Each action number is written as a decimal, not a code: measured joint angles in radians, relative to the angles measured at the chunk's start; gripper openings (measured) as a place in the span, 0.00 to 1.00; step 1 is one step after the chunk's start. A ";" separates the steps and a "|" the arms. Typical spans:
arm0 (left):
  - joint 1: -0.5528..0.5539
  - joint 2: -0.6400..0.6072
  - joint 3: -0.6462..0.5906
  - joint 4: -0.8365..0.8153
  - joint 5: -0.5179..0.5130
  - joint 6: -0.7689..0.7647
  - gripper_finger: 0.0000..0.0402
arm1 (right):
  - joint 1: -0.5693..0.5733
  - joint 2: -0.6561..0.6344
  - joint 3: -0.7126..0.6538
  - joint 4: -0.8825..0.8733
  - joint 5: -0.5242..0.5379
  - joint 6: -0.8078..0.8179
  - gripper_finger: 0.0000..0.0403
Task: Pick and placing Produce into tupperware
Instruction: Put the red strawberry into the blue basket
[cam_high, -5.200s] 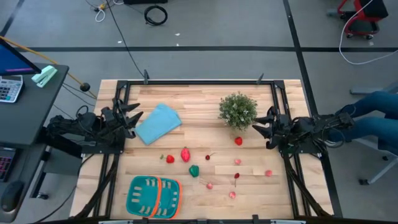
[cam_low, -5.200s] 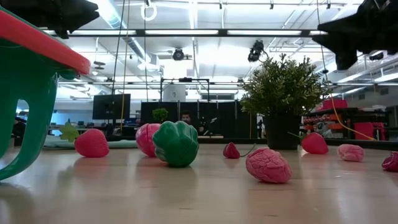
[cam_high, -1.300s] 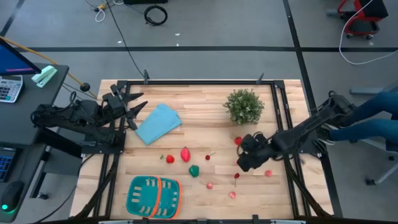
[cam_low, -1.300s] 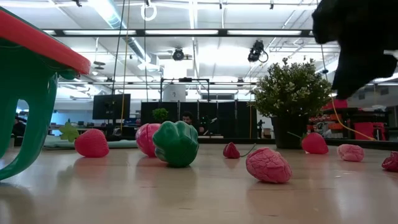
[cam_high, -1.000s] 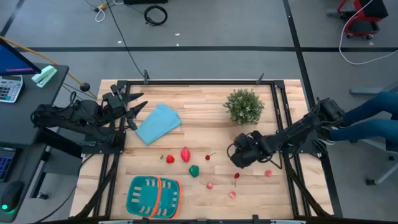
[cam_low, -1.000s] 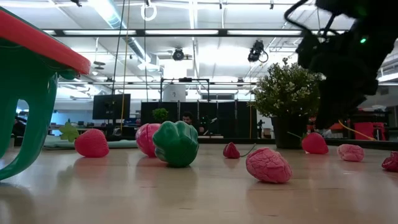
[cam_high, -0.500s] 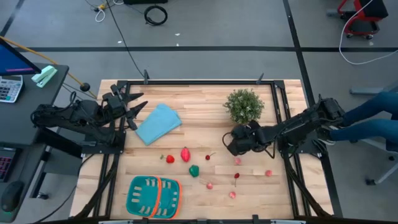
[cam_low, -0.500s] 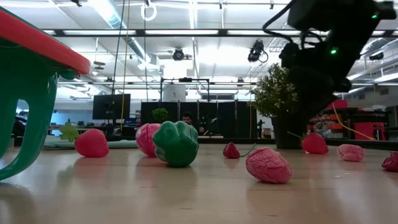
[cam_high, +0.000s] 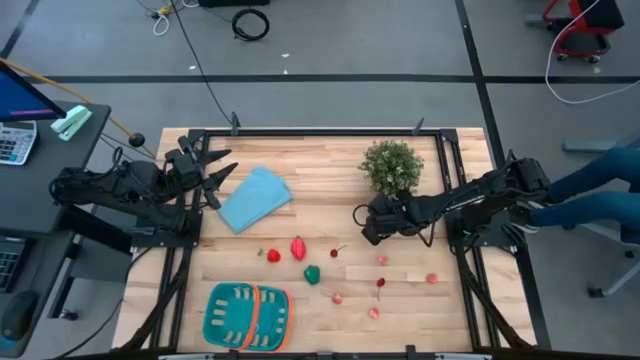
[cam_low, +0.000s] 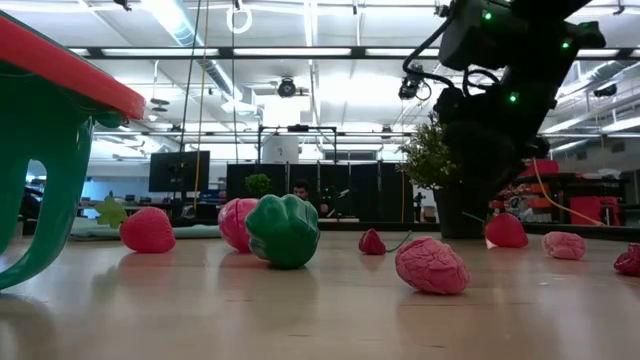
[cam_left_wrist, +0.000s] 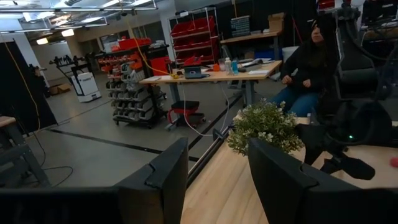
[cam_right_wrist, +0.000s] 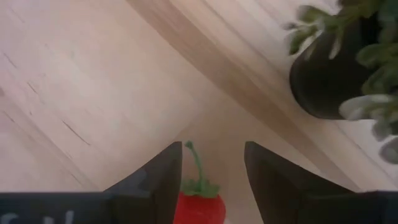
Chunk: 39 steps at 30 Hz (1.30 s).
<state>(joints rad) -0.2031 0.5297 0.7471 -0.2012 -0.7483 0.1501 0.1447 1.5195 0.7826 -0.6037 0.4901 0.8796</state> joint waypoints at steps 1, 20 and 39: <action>0.000 0.000 0.000 0.000 0.000 0.000 0.44 | -0.001 0.008 0.000 0.001 -0.003 0.000 0.46; 0.000 0.000 0.000 0.001 0.000 0.003 0.43 | -0.022 0.047 0.000 0.010 -0.008 0.000 0.30; 0.000 0.000 0.000 0.006 0.000 0.001 0.43 | 0.098 0.015 0.174 0.322 0.014 -0.301 0.01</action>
<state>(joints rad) -0.2031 0.5299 0.7469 -0.1955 -0.7483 0.1507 0.2424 1.5349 0.9566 -0.2820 0.5040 0.5785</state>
